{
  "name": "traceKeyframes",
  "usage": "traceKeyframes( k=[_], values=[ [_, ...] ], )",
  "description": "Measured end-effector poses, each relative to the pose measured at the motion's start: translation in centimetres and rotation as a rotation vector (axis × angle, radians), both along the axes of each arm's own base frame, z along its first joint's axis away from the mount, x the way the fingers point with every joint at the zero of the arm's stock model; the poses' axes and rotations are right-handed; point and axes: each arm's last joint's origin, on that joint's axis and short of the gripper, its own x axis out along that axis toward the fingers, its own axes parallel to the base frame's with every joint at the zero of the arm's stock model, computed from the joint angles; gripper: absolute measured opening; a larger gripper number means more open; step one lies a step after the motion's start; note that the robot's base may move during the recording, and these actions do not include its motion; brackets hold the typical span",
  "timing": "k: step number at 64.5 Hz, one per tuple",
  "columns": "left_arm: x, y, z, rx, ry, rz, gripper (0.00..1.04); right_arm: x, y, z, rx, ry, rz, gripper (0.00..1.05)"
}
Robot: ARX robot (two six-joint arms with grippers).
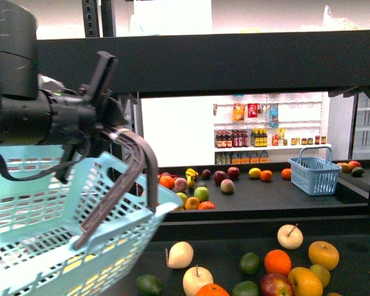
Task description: Pick lemon from shelf
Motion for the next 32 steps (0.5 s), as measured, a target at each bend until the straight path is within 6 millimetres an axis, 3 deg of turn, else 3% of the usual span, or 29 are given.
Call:
traceKeyframes(
  k=[18, 32],
  values=[
    [0.8, 10.5, 0.1, -0.202, -0.04, 0.274, 0.08, 0.0, 0.0, 0.0, 0.0, 0.0, 0.0, 1.02],
    [0.4, 14.6, 0.0, -0.27, -0.067, 0.311, 0.08, 0.0, 0.0, 0.0, 0.0, 0.0, 0.0, 1.02]
  ],
)
